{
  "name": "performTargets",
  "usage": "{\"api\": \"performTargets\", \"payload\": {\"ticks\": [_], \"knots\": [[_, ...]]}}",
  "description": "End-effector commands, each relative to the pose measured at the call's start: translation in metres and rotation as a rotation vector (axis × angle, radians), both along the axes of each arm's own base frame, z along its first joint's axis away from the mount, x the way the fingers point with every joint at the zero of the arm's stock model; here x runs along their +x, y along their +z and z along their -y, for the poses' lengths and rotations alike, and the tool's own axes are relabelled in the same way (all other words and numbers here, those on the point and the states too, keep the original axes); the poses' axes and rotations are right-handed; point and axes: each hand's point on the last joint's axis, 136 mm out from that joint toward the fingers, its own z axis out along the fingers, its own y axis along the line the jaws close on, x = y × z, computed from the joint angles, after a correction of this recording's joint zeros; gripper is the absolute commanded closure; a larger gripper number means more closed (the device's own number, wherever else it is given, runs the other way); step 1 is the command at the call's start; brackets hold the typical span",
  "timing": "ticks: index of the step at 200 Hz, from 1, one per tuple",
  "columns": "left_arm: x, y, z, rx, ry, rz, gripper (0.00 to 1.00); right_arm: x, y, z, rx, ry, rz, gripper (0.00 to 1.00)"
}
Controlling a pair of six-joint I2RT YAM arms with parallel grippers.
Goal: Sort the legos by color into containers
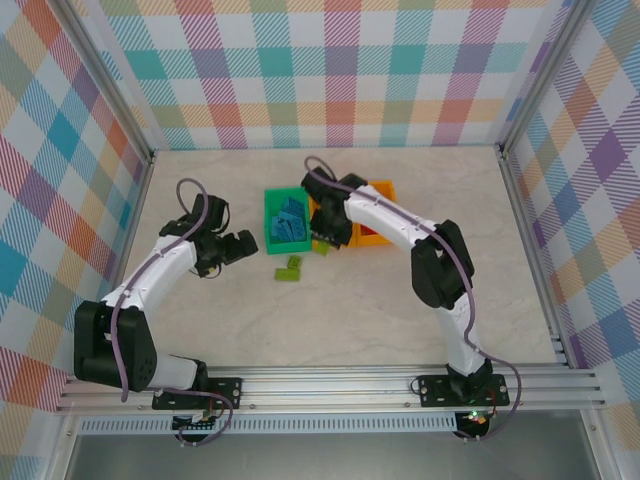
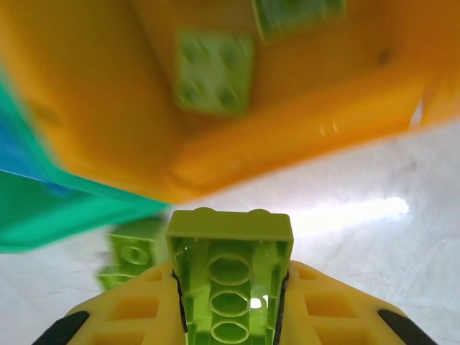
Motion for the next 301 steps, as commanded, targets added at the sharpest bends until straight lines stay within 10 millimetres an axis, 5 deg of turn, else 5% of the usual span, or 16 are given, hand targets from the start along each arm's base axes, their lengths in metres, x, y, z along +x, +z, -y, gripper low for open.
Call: {"api": "performTargets", "payload": {"ticks": [1,70,103,130,198,301], "knots": [[-0.012,-0.017,0.01,-0.083,0.001,-0.048,0.0,0.018,0.003,0.016,-0.068,0.058,0.003,0.76],[-0.039,-0.035,0.05,-0.131,-0.121,-0.085,0.0,0.068,-0.002,0.028,-0.082,0.033,0.03,0.7],[-0.043,-0.049,0.072,-0.089,-0.203,-0.122,0.0,0.079,-0.007,0.024,-0.063,0.048,0.029,0.51],[-0.041,-0.052,0.083,-0.052,-0.247,-0.123,0.0,0.077,-0.002,0.023,-0.041,0.053,0.025,0.23],[-0.017,-0.055,0.113,0.007,-0.331,-0.112,0.0,0.059,0.054,0.02,0.083,0.118,0.152,0.21],[0.002,-0.083,0.134,0.179,-0.349,-0.159,0.05,0.03,0.072,0.092,-0.002,0.032,0.195,0.17]]}}
